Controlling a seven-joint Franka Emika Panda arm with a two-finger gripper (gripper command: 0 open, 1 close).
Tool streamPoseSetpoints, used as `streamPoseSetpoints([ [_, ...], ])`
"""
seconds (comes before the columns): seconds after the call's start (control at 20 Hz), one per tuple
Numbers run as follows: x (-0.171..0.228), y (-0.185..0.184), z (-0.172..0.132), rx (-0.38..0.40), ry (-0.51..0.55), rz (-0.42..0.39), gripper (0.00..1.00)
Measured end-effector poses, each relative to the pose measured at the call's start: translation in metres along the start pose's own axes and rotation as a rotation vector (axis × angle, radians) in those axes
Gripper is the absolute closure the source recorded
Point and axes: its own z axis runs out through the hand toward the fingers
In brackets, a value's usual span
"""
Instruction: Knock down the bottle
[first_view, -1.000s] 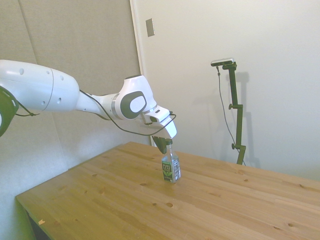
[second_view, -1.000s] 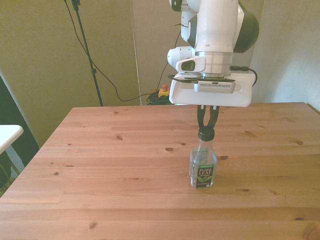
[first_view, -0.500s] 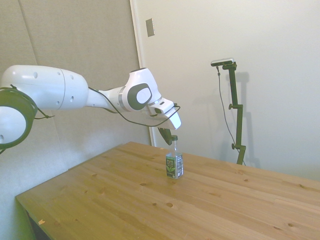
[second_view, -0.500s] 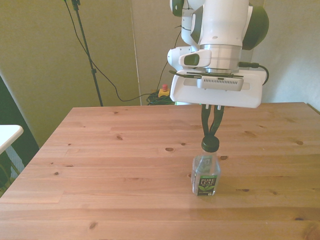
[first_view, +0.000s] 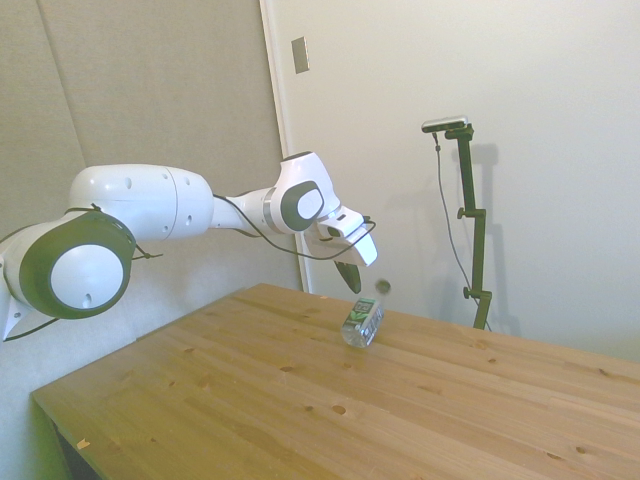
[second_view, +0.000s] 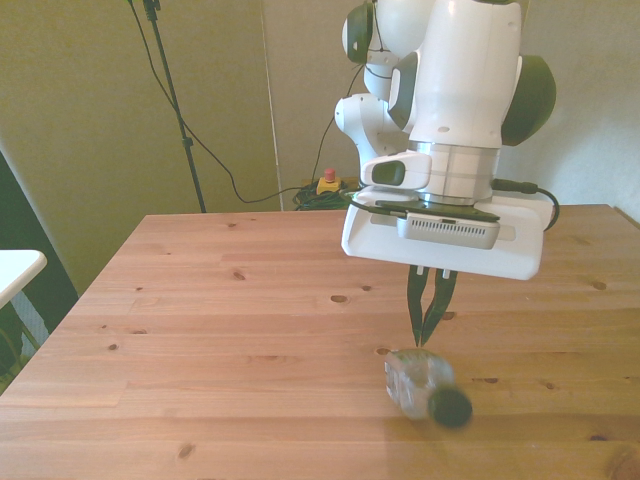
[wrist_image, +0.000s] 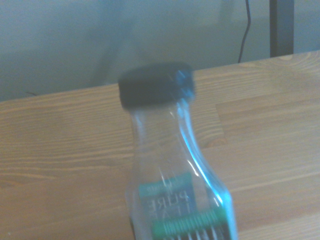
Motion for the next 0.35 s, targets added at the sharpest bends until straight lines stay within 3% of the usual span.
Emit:
streamPoseSetpoints([
  [0.35, 0.005, -0.011, 0.01, 0.04, 0.027, 0.013, 1.0],
])
